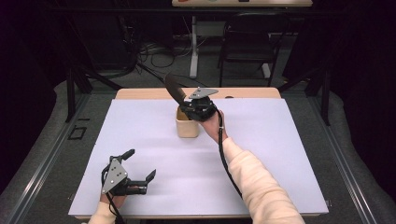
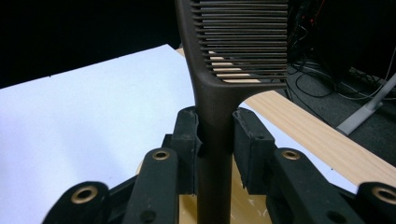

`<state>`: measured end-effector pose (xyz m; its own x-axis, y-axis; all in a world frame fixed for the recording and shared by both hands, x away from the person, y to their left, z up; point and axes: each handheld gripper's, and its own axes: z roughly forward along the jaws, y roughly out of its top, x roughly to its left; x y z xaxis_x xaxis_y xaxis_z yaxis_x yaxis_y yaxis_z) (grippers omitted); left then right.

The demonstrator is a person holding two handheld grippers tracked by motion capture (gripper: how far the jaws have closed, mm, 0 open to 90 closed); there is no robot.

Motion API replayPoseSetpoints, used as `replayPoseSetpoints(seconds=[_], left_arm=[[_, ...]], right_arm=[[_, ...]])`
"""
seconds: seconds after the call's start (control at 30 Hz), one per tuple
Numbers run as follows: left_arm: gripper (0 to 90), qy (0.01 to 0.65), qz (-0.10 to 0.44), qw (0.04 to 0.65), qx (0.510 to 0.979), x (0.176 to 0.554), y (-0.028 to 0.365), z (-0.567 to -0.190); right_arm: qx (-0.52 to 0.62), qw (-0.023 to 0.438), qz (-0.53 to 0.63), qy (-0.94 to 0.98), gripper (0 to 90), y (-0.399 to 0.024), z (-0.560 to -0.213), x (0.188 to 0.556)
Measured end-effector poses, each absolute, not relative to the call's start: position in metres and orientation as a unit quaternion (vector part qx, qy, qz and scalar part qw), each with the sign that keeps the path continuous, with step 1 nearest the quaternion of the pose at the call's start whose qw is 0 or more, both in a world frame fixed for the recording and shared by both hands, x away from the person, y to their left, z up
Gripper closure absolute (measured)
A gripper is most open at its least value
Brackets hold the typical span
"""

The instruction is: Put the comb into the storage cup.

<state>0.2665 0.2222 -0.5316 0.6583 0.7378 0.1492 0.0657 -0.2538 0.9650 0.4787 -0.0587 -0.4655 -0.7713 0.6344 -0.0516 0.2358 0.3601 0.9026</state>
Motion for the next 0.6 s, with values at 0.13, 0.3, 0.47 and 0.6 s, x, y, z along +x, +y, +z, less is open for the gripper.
replayPoseSetpoints(seconds=[0.13,0.3,0.47,0.6], left_arm=[[0.1,0.276,0.308,0.545,0.729,0.2667,0.2223,-0.5317],[0.1,0.276,0.308,0.545,0.730,0.2666,0.2221,-0.5317],[0.1,0.276,0.308,0.544,0.730,0.2666,0.2222,-0.5317],[0.1,0.276,0.309,0.544,0.730,0.2665,0.2222,-0.5316]], right_arm=[[0.270,0.202,0.494,0.801,71.6,-0.0569,-0.4670,0.4789],[0.269,0.199,0.492,0.804,71.5,-0.0557,-0.4684,0.4784],[0.269,0.196,0.489,0.806,71.4,-0.0551,-0.4703,0.4783],[0.270,0.194,0.486,0.808,71.3,-0.0546,-0.4722,0.4791]])
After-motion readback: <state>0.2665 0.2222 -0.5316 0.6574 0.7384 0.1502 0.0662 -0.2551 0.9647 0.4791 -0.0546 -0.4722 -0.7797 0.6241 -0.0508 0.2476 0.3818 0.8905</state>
